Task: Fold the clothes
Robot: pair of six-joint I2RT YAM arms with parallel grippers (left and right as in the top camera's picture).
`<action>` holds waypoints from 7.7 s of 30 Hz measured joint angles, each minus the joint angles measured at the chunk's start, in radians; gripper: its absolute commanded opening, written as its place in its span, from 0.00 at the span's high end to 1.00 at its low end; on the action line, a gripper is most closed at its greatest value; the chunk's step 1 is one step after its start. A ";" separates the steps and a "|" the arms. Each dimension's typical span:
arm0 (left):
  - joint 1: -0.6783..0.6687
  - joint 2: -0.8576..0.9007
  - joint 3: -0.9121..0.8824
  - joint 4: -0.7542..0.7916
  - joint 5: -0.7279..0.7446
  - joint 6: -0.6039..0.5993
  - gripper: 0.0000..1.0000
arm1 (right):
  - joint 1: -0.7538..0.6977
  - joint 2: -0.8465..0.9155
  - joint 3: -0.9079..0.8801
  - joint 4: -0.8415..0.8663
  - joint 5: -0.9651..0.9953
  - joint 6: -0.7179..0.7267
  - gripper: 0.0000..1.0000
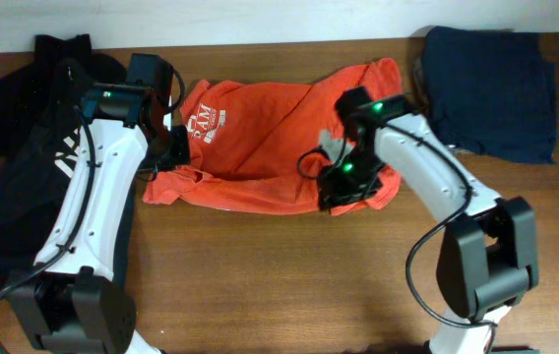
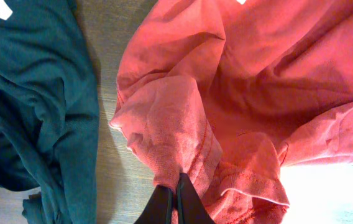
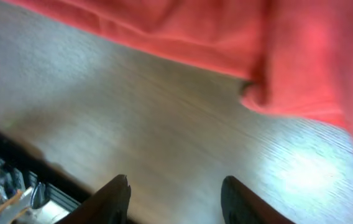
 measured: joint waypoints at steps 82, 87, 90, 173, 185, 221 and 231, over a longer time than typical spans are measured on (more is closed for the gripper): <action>0.018 -0.273 -0.250 0.113 -0.035 0.000 0.99 | -0.366 -0.400 -0.117 -0.086 0.367 0.158 0.96; 0.018 -0.178 -0.269 0.209 -0.035 -0.005 0.99 | -0.366 -0.329 -0.125 0.048 0.366 0.146 0.96; 0.018 -0.119 -0.270 0.248 -0.035 -0.012 0.99 | -0.366 -0.281 -0.126 0.099 0.354 0.140 0.96; 0.064 0.748 0.547 0.405 0.297 0.235 0.99 | -0.366 -0.049 0.482 -0.052 0.237 0.008 0.14; 0.077 0.751 0.792 0.147 0.296 0.233 0.99 | -0.366 -0.049 0.482 -0.054 0.237 0.004 0.14; -0.056 0.720 0.515 -0.350 0.169 0.227 0.57 | -0.366 -0.048 0.482 -0.054 0.237 -0.008 0.14; -0.169 0.573 0.513 -0.279 0.164 0.217 0.25 | -0.366 -0.048 0.482 -0.047 0.237 -0.011 0.14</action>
